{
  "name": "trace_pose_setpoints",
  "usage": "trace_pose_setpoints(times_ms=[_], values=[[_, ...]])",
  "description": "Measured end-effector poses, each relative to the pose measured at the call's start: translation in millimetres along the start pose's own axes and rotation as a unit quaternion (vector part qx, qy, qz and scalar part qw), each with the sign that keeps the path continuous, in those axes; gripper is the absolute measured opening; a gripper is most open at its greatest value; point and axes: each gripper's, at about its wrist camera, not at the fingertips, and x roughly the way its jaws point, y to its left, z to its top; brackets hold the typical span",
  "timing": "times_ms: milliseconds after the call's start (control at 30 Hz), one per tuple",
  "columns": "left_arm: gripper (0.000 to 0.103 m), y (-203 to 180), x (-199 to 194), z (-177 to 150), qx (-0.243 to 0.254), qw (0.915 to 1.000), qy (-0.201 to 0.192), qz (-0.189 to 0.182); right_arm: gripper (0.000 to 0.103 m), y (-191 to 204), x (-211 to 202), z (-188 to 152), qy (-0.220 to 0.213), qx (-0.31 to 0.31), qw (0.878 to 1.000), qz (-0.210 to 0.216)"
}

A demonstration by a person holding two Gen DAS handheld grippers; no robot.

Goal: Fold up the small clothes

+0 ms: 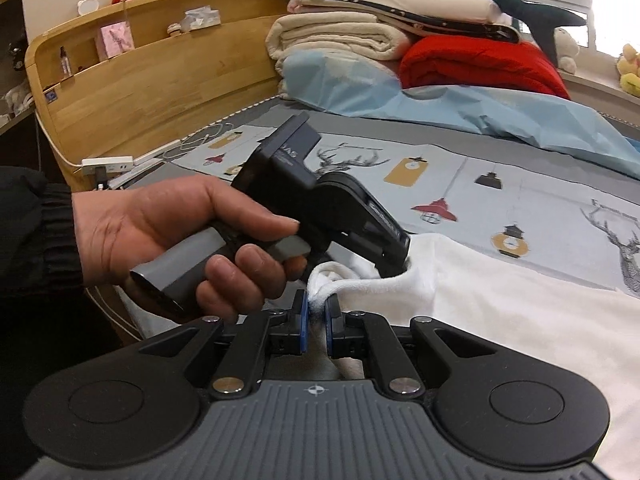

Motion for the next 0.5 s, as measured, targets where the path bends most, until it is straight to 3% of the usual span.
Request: trace_pose_setpoints(times_ms=[167,267,367,500], values=[[0.012,4,-47,-4,0.017,0.9982,-0.057,-0.005,0.008,24,6,11,-0.026,-0.010,0.999,0.034],[0.012,12,-76,-8,0.015,0.9963,-0.083,0.012,0.008,33,6,18,-0.044,-0.007,0.998,0.051],[0.012,17,-88,-13,0.011,0.9955,-0.085,0.040,0.007,35,5,20,-0.046,0.008,0.997,0.061],[0.012,3,-91,-17,0.040,0.9931,-0.088,0.066,0.007,29,-1,17,-0.046,0.013,0.997,0.057]])
